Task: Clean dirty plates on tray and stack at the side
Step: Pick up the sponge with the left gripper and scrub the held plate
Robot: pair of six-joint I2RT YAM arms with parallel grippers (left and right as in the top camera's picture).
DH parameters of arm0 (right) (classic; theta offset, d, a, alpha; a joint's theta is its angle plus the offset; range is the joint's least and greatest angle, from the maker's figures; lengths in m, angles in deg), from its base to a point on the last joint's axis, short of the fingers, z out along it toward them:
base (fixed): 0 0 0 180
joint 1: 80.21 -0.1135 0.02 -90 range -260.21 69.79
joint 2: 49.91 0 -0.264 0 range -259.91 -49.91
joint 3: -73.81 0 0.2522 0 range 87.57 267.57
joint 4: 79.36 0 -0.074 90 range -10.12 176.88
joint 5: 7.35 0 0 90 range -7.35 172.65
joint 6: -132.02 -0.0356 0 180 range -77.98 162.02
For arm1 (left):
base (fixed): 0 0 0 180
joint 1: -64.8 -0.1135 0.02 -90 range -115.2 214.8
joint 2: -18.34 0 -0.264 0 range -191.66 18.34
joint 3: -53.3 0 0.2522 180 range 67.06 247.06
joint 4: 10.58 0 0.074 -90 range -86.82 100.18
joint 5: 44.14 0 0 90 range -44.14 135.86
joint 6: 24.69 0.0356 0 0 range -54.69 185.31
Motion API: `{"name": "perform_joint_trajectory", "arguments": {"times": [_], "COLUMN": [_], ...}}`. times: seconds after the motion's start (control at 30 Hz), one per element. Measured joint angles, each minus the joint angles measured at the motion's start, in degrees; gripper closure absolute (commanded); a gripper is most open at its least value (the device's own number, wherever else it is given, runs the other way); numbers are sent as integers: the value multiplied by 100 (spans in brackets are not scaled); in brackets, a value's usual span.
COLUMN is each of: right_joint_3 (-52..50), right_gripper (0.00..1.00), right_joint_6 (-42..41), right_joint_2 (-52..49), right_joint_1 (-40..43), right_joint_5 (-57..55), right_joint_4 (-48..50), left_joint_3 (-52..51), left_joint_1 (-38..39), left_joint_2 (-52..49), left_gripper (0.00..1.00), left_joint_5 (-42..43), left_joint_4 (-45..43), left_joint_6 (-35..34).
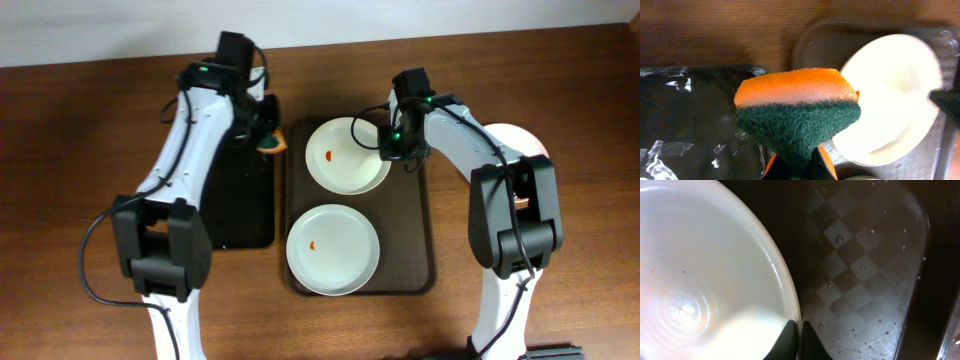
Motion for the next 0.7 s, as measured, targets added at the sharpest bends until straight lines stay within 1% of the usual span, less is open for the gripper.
{"name": "perform_joint_trajectory", "arguments": {"times": [0.03, 0.07, 0.13, 0.27, 0.4, 0.5, 0.53, 0.6, 0.7], "right_joint_3": [-35, -42, -46, -46, -44, -44, -44, -44, -44], "right_gripper": [83, 84, 95, 96, 96, 96, 96, 96, 96], "right_joint_6": [-52, -55, 4, 44, 42, 39, 44, 37, 39], "right_joint_2": [-7, -15, -15, -17, -15, -15, -15, -15, -15], "right_joint_1": [0, 0, 0, 0, 0, 0, 0, 0, 0], "right_joint_5": [11, 7, -26, -55, -48, -46, -46, -44, -48], "right_joint_4": [15, 15, 33, 105, -44, -55, -59, -68, -90], "left_joint_3": [0, 0, 2, 2, 4, 76, 70, 66, 66], "left_joint_1": [118, 249, 404, 588, 811, 1141, 1274, 1392, 1425], "left_joint_2": [0, 0, 0, 0, -63, -671, -1027, -1375, -1502], "left_gripper": [100, 100, 100, 100, 100, 100, 100, 100, 100], "left_joint_5": [22, 52, 76, 76, 46, 79, 164, 326, 483], "left_joint_4": [-208, -343, -520, -667, -944, -1373, -1556, -1792, -1939], "left_joint_6": [-72, -155, -262, -369, -431, -608, -671, -734, -828]}}
